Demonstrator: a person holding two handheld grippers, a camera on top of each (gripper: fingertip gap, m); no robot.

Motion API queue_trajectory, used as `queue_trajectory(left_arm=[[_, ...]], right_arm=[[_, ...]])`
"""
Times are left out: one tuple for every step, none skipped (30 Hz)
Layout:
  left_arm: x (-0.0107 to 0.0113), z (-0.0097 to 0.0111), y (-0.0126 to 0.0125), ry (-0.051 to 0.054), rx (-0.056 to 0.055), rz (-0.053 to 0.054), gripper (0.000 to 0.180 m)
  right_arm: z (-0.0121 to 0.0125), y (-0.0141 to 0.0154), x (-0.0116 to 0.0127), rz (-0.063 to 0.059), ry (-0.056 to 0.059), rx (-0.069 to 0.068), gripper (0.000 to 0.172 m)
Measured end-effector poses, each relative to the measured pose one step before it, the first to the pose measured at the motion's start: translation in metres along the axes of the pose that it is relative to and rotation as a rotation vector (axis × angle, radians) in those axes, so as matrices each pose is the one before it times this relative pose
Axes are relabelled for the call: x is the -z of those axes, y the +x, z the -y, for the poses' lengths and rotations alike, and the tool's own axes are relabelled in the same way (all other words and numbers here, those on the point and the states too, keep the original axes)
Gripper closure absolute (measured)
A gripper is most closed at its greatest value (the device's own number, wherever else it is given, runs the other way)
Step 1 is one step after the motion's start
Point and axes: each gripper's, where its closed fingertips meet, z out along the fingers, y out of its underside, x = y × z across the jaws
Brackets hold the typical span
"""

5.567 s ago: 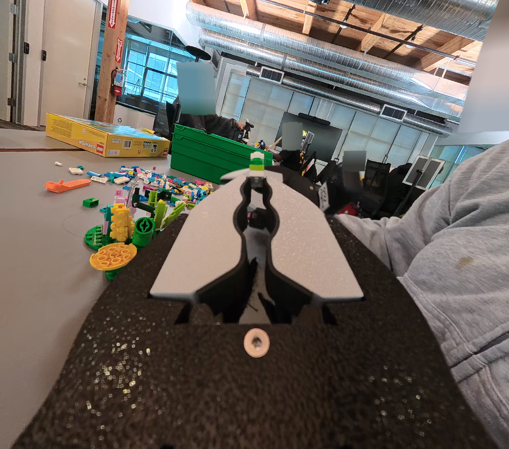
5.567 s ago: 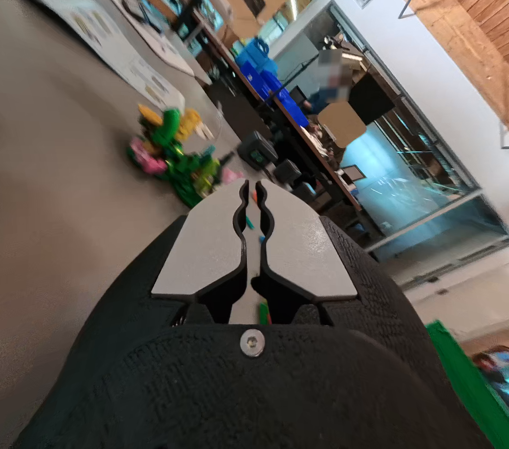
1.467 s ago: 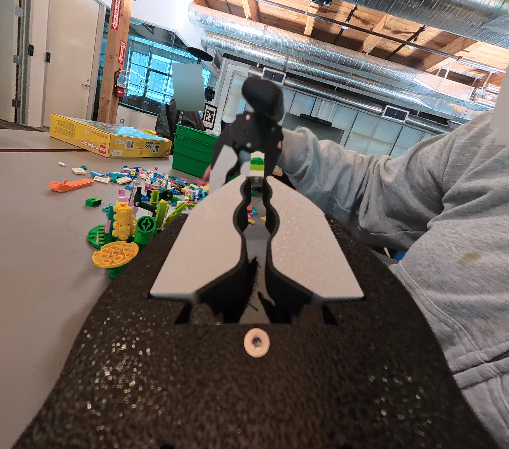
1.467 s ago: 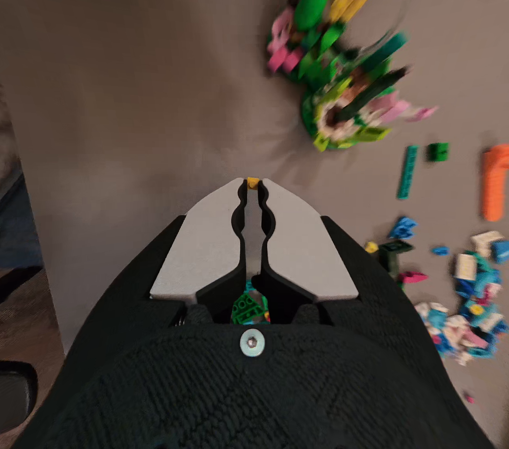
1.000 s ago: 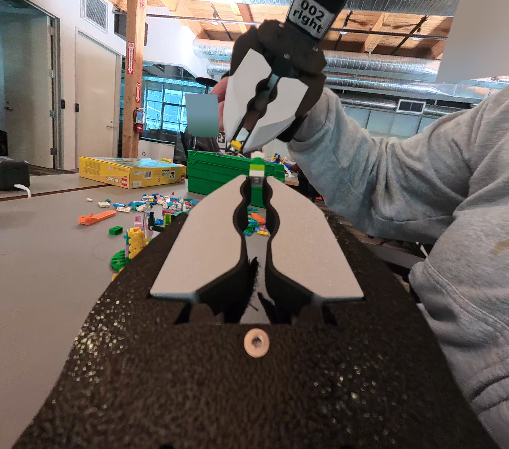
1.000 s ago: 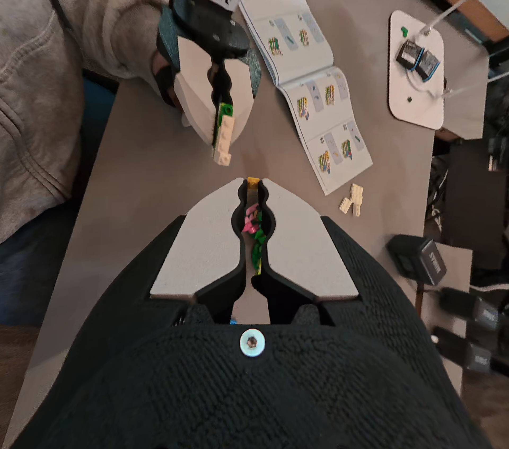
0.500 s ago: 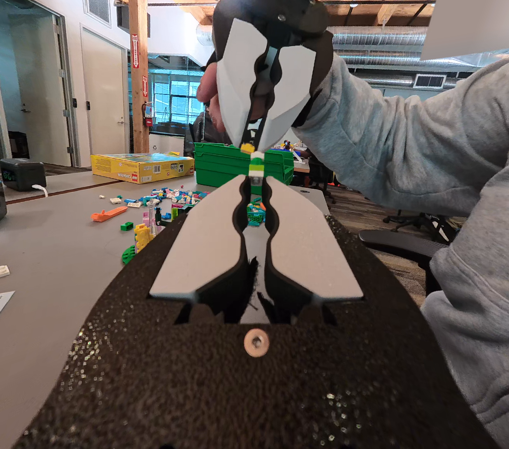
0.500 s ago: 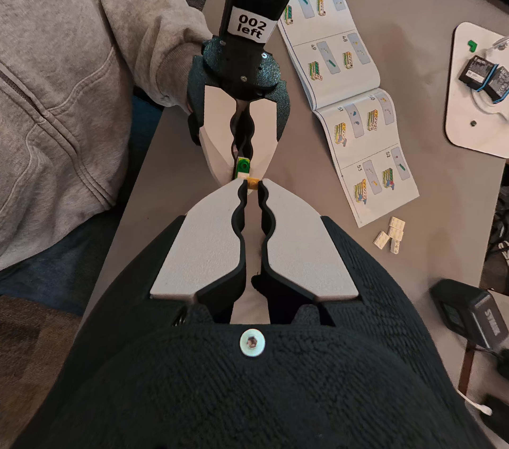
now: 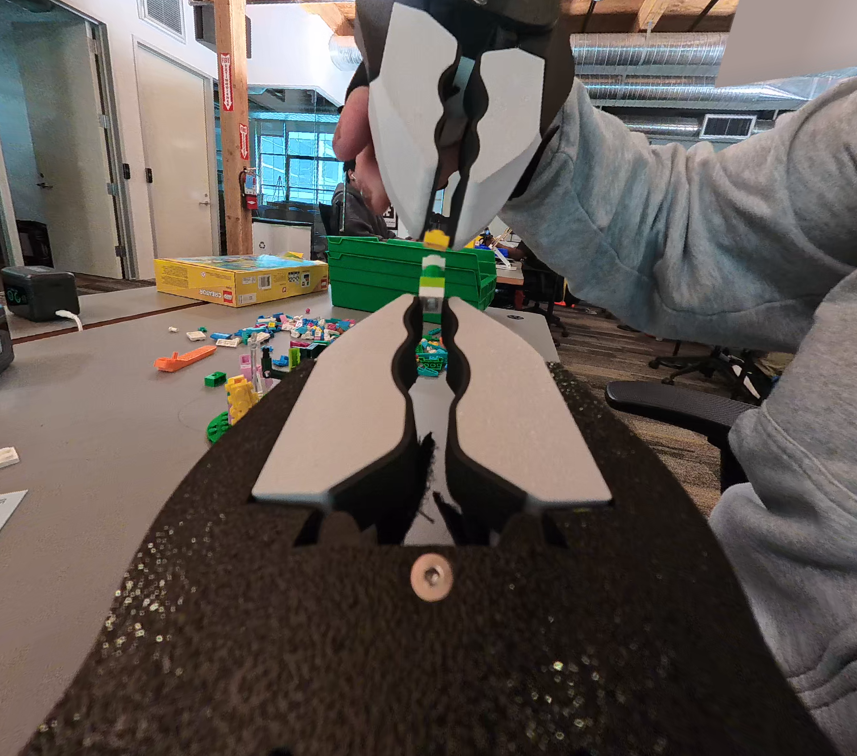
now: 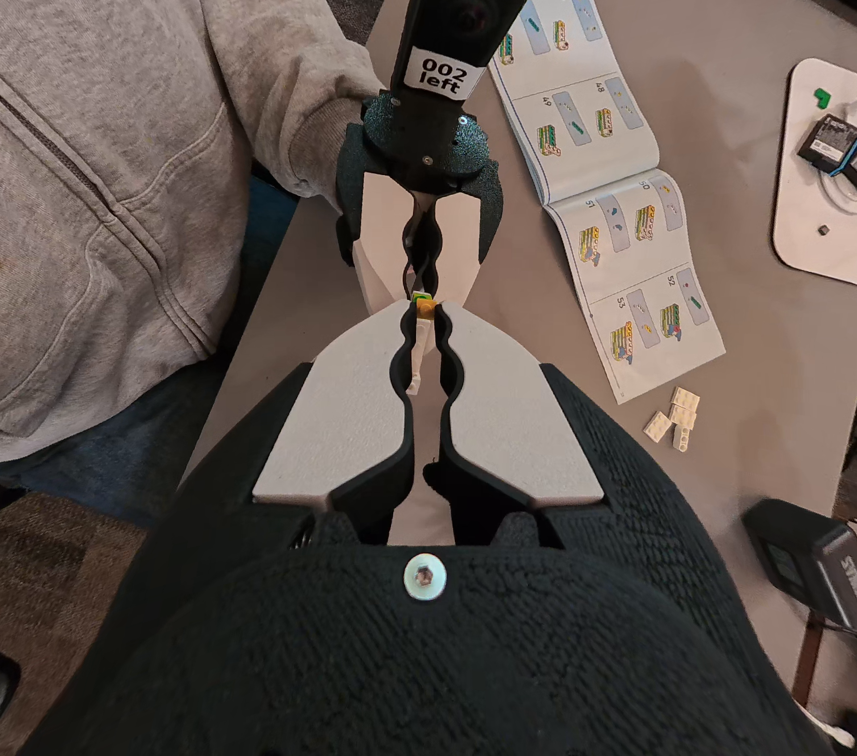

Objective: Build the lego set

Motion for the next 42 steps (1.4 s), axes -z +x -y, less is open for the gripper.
queue_trajectory(left_arm=[[-0.00005,-0.00009,0.00008,-0.0005,0.0005,-0.0011,0.173],[-0.00004,-0.00012,0.00018,-0.0007,0.0000,-0.0015,0.173],[-0.00012,0.00000,0.00020,-0.0003,-0.0014,-0.0008,0.173],[-0.00007,-0.00012,0.00021,-0.0011,-0.0024,0.0001,0.173],[-0.00015,-0.00018,0.00022,-0.0013,-0.0027,-0.0002,0.172],[-0.00005,-0.00014,0.00019,-0.0007,-0.0015,-0.0009,0.172],[0.00001,-0.00004,0.00019,-0.0002,-0.0002,-0.0008,0.173],[-0.00006,-0.00009,-0.00013,-0.0005,0.0000,0.0009,0.172],[0.00005,0.00016,-0.00008,0.0008,0.0007,-0.0004,0.173],[-0.00004,0.00009,0.00003,0.0006,0.0008,-0.0006,0.173],[0.00002,-0.00003,0.00010,-0.0003,0.0001,-0.0007,0.173],[-0.00013,-0.00019,0.00000,-0.0010,-0.0006,0.0003,0.173],[0.00004,-0.00012,0.00001,-0.0008,-0.0012,0.0008,0.173],[-0.00005,0.00011,0.00007,0.0002,-0.0007,-0.0001,0.173],[0.00006,0.00011,0.00001,0.0005,0.0005,-0.0005,0.173],[-0.00003,-0.00037,-0.00013,-0.0018,0.0005,0.0003,0.173],[0.00001,0.00003,0.00001,-0.0005,0.0001,0.0000,0.173],[0.00000,0.00019,0.00015,0.0013,-0.0003,-0.0005,0.173],[-0.00004,0.00010,0.00015,0.0007,0.0009,-0.0014,0.173],[-0.00005,-0.00016,0.00017,-0.0003,0.0009,-0.0010,0.173],[-0.00013,-0.00013,0.00014,-0.0013,0.0005,-0.0009,0.173],[-0.00003,-0.00015,0.00010,-0.0009,-0.0001,-0.0009,0.173],[0.00002,-0.00008,0.00005,-0.0005,-0.0013,0.0004,0.173],[-0.00002,0.00001,0.00008,-0.0004,-0.0018,0.0007,0.173],[-0.00011,0.00002,0.00006,-0.0003,-0.0008,-0.0001,0.173],[0.00004,-0.00012,-0.00009,-0.0002,0.0000,0.0006,0.173],[0.00000,0.00002,-0.00012,0.0001,0.0003,0.0004,0.173],[-0.00002,0.00006,0.00000,0.0004,0.0009,-0.0002,0.173],[0.00009,0.00007,-0.00013,0.0002,0.0005,0.0006,0.173],[0.00001,-0.00001,-0.00010,-0.0001,0.0003,0.0009,0.173],[-0.00002,0.00006,-0.00019,0.0004,0.0002,0.0009,0.173],[0.00011,-0.00004,-0.00006,0.0002,0.0004,0.0006,0.173],[0.00000,0.00001,-0.00013,0.0000,0.0004,0.0004,0.173],[0.00010,0.00005,-0.00021,0.0001,0.0003,0.0011,0.173],[0.00000,0.00000,-0.00003,0.0000,0.0005,0.0005,0.173],[-0.00007,-0.00005,-0.00010,-0.0003,0.0006,0.0003,0.173],[-0.00001,0.00003,-0.00012,0.0002,0.0004,0.0004,0.173],[0.00006,0.00009,-0.00009,0.0004,0.0000,0.0007,0.173],[-0.00001,0.00003,-0.00015,0.0002,-0.0003,0.0010,0.173],[-0.00010,-0.00002,-0.00008,0.0000,0.0001,0.0006,0.173],[0.00000,0.00000,-0.00018,0.0000,-0.0004,0.0012,0.173],[-0.00003,0.00003,-0.00021,0.0003,-0.0010,0.0019,0.173]], right_arm=[[0.00020,-0.00022,-0.00045,0.0032,0.0003,-0.0013,0.166],[-0.00018,-0.00025,-0.00070,0.0027,-0.0022,-0.0004,0.166],[-0.00062,-0.00039,-0.00092,0.0028,-0.0058,0.0012,0.166],[-0.00068,-0.00060,-0.00099,0.0037,-0.0066,0.0015,0.166],[-0.00069,-0.00054,-0.00087,0.0037,-0.0065,0.0008,0.166],[-0.00067,-0.00038,-0.00086,0.0028,-0.0058,0.0013,0.166],[-0.00044,-0.00007,-0.00064,0.0013,-0.0040,0.0010,0.166],[-0.00024,-0.00009,-0.00026,0.0019,-0.0016,0.0000,0.166],[0.00020,0.00001,-0.00015,0.0012,0.0011,-0.0005,0.166],[0.00005,0.00018,0.00008,-0.0005,0.0007,0.0001,0.166],[-0.00005,0.00000,0.00006,-0.0003,0.0002,0.0009,0.166],[-0.00023,-0.00005,-0.00008,0.0003,-0.0003,0.0004,0.166],[-0.00009,-0.00017,-0.00003,0.0005,0.0003,0.0002,0.166],[-0.00007,-0.00041,-0.00013,0.0015,0.0014,0.0003,0.166],[-0.00023,-0.00028,-0.00030,0.0011,0.0005,0.0003,0.166],[-0.00027,-0.00001,-0.00040,-0.0008,0.0000,0.0009,0.166],[-0.00019,-0.00004,-0.00019,-0.0008,0.0010,0.0002,0.166],[-0.00002,-0.00002,0.00008,-0.0004,0.0030,-0.0007,0.166],[0.00023,-0.00010,0.00017,-0.0005,0.0033,-0.0011,0.166],[-0.00008,-0.00019,0.00005,-0.0013,0.0026,-0.0003,0.166],[-0.00019,-0.00012,-0.00011,-0.0021,0.0020,0.0009,0.166],[-0.00013,-0.00020,-0.00012,-0.0022,0.0023,0.0010,0.166],[0.00001,-0.00020,0.00001,-0.0013,0.0033,-0.0004,0.166],[-0.00012,-0.00007,0.00004,-0.0007,0.0033,-0.0017,0.166],[-0.00006,-0.00017,-0.00002,0.0008,0.0032,-0.0018,0.166],[0.00000,-0.00001,0.00005,0.0003,0.0026,-0.0007,0.166],[-0.00006,0.00013,-0.00003,-0.0006,0.0025,-0.0002,0.166],[0.00000,0.00012,-0.00008,0.0000,0.0031,-0.0006,0.166],[0.00004,0.00001,-0.00008,0.0001,0.0033,-0.0005,0.166],[-0.00006,0.00021,-0.00004,-0.0005,0.0027,-0.0002,0.166],[0.00009,0.00010,-0.00013,-0.0004,0.0031,-0.0003,0.166],[0.00014,0.00011,-0.00013,-0.0005,0.0041,-0.0003,0.166],[0.00025,0.00012,-0.00008,-0.0005,0.0045,-0.0005,0.166],[0.00004,0.00018,-0.00007,-0.0005,0.0040,-0.0007,0.166],[0.00003,0.00023,-0.00008,-0.0008,0.0033,-0.0006,0.166],[-0.00005,0.00009,-0.00004,0.0000,0.0027,-0.0010,0.166],[0.00010,0.00011,-0.00001,-0.0004,0.0027,-0.0005,0.166],[0.00011,0.00010,0.00000,-0.0007,0.0026,0.0002,0.166],[0.00027,0.00005,0.00006,-0.0012,0.0032,0.0012,0.166],[0.00055,0.00009,0.00005,-0.0017,0.0054,0.0022,0.166],[0.00076,-0.00019,0.00004,-0.0019,0.0078,0.0021,0.166],[0.00073,-0.00009,0.00004,-0.0026,0.0076,0.0008,0.166]])
